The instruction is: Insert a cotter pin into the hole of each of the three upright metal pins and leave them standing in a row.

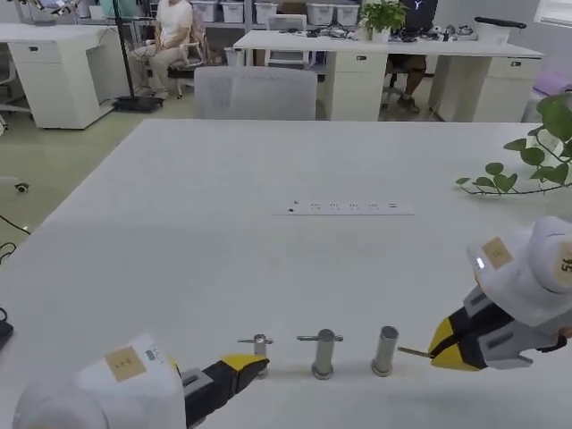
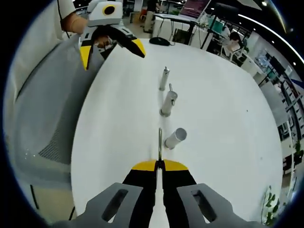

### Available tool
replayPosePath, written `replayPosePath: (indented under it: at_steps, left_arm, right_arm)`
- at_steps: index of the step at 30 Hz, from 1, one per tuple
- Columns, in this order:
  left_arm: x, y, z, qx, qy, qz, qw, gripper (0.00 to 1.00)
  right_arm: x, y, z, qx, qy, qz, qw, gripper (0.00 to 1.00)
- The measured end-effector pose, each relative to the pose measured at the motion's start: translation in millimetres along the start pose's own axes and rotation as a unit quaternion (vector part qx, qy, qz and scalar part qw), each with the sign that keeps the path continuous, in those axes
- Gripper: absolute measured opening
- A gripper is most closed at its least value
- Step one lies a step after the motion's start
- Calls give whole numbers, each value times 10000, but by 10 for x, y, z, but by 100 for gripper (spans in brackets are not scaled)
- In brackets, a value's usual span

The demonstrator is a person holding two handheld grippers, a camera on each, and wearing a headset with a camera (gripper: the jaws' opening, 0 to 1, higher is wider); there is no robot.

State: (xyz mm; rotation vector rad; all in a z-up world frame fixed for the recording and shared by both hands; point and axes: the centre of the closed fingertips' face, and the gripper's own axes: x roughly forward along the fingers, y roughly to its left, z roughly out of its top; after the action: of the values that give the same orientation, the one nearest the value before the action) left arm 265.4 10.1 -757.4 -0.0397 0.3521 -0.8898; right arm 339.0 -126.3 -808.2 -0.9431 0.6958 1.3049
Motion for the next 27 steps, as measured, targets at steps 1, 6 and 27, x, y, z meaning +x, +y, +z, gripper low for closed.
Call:
replayPosePath:
  at_steps: [1, 6, 27]
  left_arm:
    - [-3, 16, 0, -3, -5, 43, 10000, 69]
    - [-9, 53, -22, -6, 35, 119, 9999, 76]
    - [-16, 191, -66, 98, 137, 396, 9991, 91]
  right_arm:
    - [9, -24, -24, -13, 41, -17, 10000, 4]
    - [48, -118, -125, -79, 225, -111, 9997, 4]
    - [152, -284, -203, -199, 442, -132, 9987, 4]
